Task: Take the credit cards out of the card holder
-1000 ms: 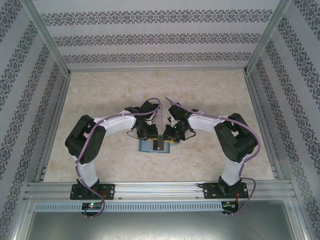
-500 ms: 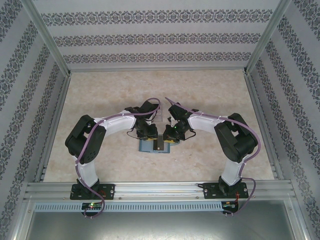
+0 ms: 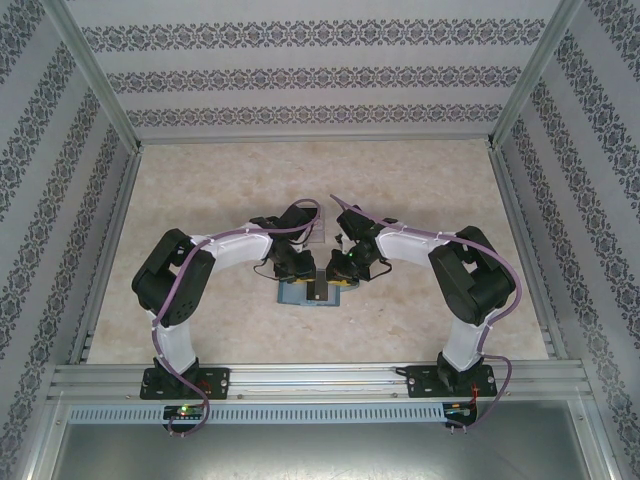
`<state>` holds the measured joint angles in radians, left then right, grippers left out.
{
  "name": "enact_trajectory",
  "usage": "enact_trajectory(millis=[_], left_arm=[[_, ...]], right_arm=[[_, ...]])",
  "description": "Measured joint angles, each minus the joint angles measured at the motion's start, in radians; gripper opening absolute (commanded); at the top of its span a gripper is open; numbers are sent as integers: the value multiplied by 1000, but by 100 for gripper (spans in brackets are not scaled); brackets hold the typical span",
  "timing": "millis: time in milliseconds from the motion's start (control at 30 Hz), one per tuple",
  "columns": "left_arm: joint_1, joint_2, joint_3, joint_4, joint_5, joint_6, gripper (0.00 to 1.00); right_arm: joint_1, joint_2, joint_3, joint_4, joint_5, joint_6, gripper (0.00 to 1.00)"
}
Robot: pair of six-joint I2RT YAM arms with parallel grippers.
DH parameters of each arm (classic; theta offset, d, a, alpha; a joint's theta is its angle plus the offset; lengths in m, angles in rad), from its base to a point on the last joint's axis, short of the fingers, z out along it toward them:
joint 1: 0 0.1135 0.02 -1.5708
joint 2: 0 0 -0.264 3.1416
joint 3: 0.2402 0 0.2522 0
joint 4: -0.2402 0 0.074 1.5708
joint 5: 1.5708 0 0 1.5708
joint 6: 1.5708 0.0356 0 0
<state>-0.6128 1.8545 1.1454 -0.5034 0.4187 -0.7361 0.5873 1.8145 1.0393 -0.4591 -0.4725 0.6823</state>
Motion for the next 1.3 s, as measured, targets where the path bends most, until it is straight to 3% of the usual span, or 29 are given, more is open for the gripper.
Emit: enact_trajectory(millis=[467, 800, 1300], left_arm=[[6, 0, -17, 46, 48, -6, 22], [6, 0, -21, 49, 44, -5, 12], [6, -63, -20, -3, -19, 37, 8]], right_arm=[[0, 0, 0, 0, 0, 0, 22], [0, 0, 0, 0, 0, -1, 22], [0, 0, 0, 0, 0, -1, 22]])
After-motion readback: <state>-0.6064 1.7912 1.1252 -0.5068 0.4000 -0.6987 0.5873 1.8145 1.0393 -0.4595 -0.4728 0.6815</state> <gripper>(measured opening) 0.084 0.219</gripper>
